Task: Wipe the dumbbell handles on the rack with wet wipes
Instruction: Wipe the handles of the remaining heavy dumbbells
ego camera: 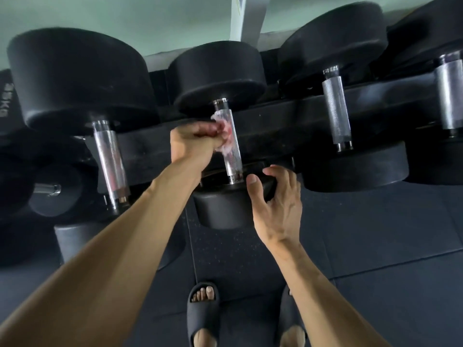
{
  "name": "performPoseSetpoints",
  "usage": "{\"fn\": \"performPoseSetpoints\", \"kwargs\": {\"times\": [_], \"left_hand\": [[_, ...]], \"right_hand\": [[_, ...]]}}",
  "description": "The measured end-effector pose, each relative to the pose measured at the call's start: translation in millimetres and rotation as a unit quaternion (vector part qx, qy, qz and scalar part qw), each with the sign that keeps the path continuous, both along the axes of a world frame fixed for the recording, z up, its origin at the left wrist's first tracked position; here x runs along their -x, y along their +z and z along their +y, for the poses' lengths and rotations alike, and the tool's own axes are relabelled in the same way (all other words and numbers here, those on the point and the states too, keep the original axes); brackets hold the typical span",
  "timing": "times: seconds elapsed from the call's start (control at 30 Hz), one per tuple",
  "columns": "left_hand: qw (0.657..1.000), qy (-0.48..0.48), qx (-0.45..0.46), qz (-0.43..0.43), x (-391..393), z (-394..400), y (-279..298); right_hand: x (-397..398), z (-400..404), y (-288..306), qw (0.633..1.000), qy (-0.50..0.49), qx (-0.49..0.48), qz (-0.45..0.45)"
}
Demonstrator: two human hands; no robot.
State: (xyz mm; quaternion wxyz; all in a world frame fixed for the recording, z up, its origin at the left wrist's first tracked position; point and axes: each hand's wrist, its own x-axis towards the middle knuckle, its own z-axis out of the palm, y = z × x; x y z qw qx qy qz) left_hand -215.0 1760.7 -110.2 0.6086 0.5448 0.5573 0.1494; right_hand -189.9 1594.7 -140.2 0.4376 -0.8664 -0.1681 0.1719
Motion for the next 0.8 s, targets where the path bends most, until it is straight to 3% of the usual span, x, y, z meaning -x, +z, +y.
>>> {"fn": "performPoseSetpoints", "kwargs": {"times": [0.1, 0.27, 0.5, 0.67, 0.73, 0.8], "left_hand": [[0.997, -0.049, 0.018, 0.052, 16, -8, -2], [0.999, 0.052, 0.000, -0.013, -10, 11, -1], [0.996, -0.060, 0.065, 0.020, 21, -3, -7], [0.998, 0.007, 0.040, -0.047, -1, 17, -6], [0.996, -0.028, 0.081, -0.031, 6, 15, -8], [0.985, -0.132, 0.100, 0.053, 22, 2, -6]], "right_hand": [[-1, -1, 0, 1.000, 0.002, -0.006, -0.001], [-1, 0, -3, 1.000, 0.001, -0.010, -0.004], [-1, -1, -4, 1.000, -0.005, -0.015, -0.021], [0, 0, -5, 1.000, -0.010, -0.018, -0.018], [0, 0, -5, 1.000, -0.012, -0.018, -0.016], [0, 0, -4, 1.000, -0.012, -0.017, -0.024]]}}
